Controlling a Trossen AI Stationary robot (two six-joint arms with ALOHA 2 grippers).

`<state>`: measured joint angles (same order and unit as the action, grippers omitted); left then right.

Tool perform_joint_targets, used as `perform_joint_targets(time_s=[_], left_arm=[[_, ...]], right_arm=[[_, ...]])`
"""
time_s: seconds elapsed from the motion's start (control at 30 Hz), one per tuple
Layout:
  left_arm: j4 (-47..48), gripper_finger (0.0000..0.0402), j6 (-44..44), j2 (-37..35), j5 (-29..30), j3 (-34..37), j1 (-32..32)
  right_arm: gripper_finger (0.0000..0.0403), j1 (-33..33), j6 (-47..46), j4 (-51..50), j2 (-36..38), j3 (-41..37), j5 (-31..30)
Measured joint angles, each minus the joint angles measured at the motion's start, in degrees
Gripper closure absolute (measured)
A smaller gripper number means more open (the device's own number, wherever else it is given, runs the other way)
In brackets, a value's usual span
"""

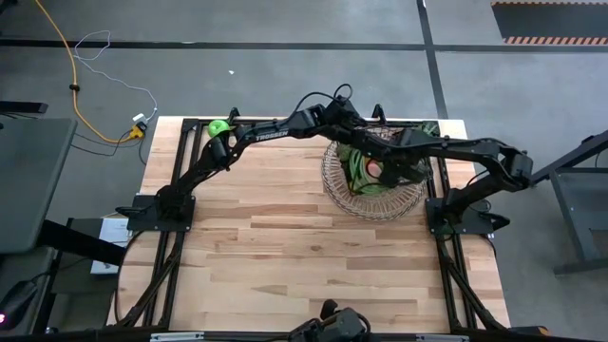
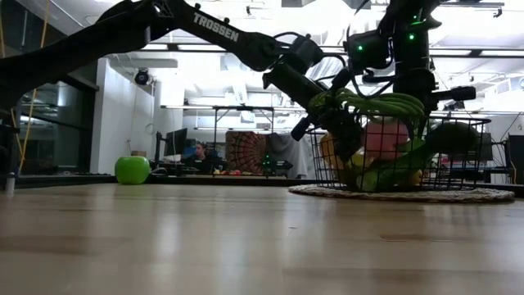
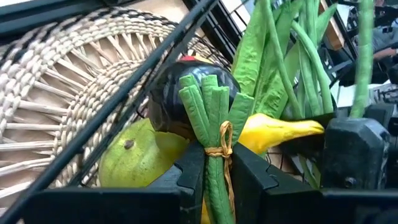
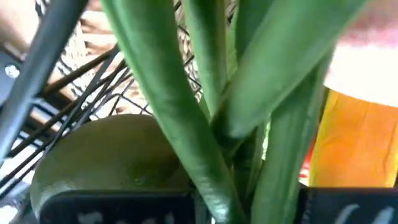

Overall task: Build produce basket
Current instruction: Put the green string beans into the wire basket

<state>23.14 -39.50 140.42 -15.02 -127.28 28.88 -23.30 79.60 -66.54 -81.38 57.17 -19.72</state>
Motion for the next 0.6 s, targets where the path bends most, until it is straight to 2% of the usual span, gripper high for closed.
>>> perform_joint_targets(time_s=[0.2, 0.47, 0.6], left_arm=[[-0.6, 0.0355, -0.8, 0.0, 1.2, 0.0, 0.0], [-0.7, 0.0355, -1.4, 0.0, 1.2, 0.0, 0.1], [-0.8, 0.0355, -0.9, 0.0, 0.4, 0.0, 0.1]], right_arm=[[0.0354, -1.5, -4.0, 0.4, -0.1, 0.0, 3.5], [0.0255, -1.9, -7.1, 1.2, 0.1, 0.1, 3.7], [0.0208, -0.8, -7.8, 0.8, 0.8, 0.1, 1.6]])
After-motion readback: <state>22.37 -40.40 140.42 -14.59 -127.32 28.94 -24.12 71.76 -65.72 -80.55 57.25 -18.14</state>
